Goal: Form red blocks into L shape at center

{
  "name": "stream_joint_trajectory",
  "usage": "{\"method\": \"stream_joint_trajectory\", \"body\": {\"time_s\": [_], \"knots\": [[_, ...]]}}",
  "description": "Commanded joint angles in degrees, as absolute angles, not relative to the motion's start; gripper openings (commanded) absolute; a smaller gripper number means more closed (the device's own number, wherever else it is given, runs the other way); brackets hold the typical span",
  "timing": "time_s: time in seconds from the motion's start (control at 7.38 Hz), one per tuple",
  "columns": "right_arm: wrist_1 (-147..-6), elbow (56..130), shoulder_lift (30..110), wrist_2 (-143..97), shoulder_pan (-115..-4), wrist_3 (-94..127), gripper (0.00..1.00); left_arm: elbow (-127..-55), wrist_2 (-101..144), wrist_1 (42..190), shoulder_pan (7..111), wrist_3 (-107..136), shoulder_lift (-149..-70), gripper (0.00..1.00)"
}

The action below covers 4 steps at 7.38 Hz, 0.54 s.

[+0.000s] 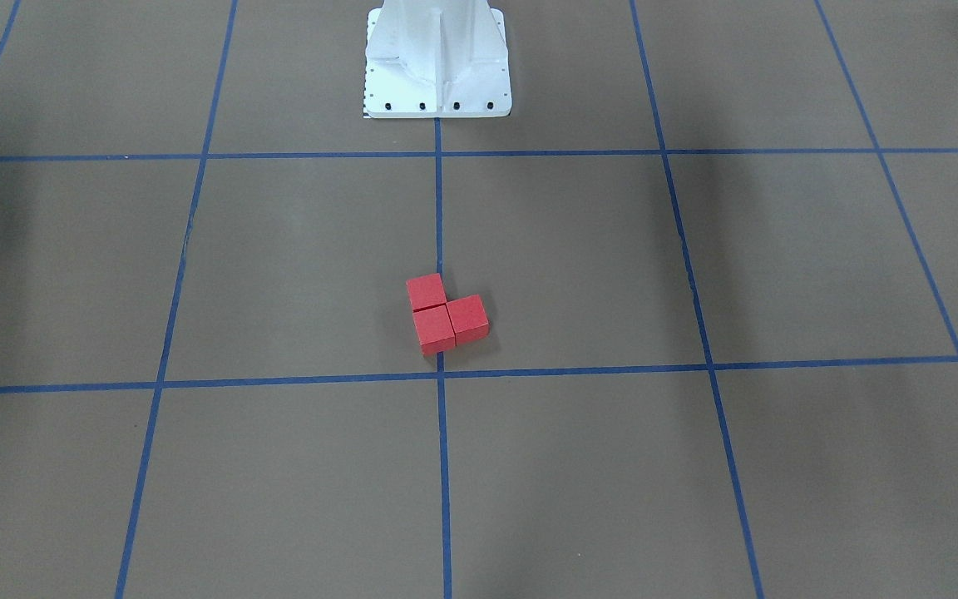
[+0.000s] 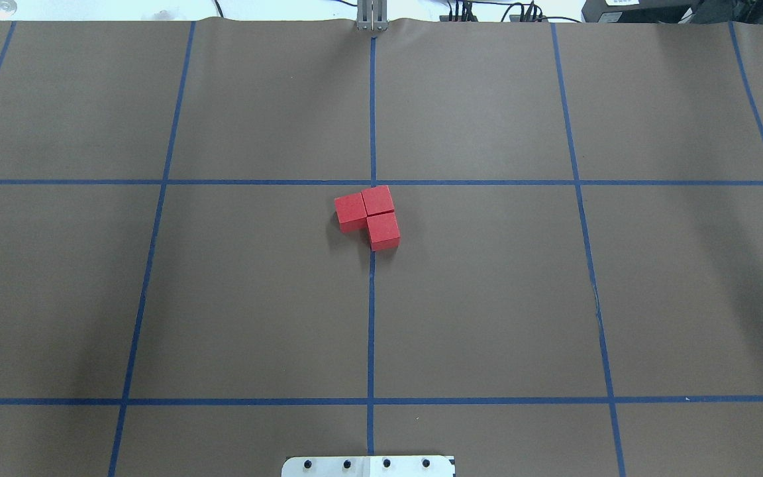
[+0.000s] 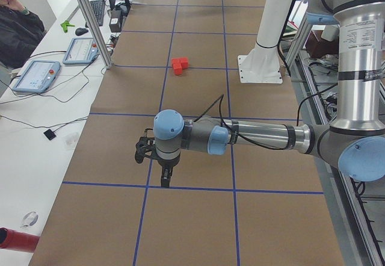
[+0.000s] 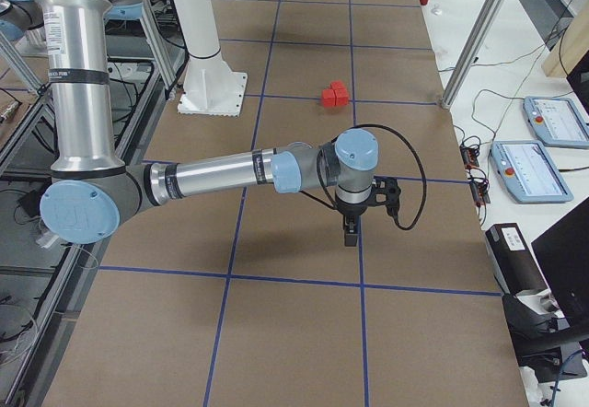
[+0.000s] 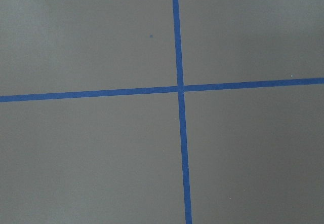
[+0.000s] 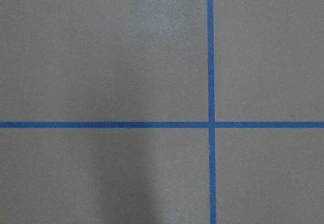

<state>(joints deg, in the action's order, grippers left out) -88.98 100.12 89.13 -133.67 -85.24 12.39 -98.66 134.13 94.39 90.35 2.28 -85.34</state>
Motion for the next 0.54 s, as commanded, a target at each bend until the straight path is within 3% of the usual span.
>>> {"method": "stream_joint_trajectory", "body": {"time_s": [0.0,0.41], "knots": [[-86.66,100.28,92.10,-133.77,-84.46,12.31,0.99,-98.70,134.12,94.48,90.35,2.29,-85.25,1.00],[-86.75,100.11,92.11,-133.77,-84.46,12.30,0.99,-98.44,134.12,94.39,90.35,2.29,-85.34,1.00]]}}
